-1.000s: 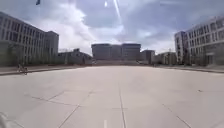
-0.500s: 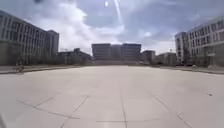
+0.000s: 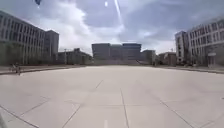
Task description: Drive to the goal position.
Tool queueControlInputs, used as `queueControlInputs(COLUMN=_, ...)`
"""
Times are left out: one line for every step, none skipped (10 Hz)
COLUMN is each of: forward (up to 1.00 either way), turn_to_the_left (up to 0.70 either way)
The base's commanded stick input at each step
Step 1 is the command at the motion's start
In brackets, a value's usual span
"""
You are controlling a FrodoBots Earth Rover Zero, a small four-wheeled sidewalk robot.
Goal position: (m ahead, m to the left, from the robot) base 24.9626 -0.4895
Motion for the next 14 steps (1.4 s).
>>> queueControlInputs(forward=0.70, turn_to_the_left=0.12)
queueControlInputs(forward=0.70, turn_to_the_left=0.05)
queueControlInputs(forward=0.70, turn_to_the_left=0.01)
queueControlInputs(forward=0.70, turn_to_the_left=0.00)
queueControlInputs(forward=0.70, turn_to_the_left=0.00)
queueControlInputs(forward=0.70, turn_to_the_left=0.00)
queueControlInputs(forward=0.70, turn_to_the_left=0.00)
queueControlInputs(forward=0.70, turn_to_the_left=0.00)
queueControlInputs(forward=0.70, turn_to_the_left=0.00)
queueControlInputs(forward=0.70, turn_to_the_left=0.01)
queueControlInputs(forward=0.70, turn_to_the_left=0.14)
queueControlInputs(forward=0.70, turn_to_the_left=0.14)
queueControlInputs(forward=0.70, turn_to_the_left=0.14)
queueControlInputs(forward=0.70, turn_to_the_left=0.13)
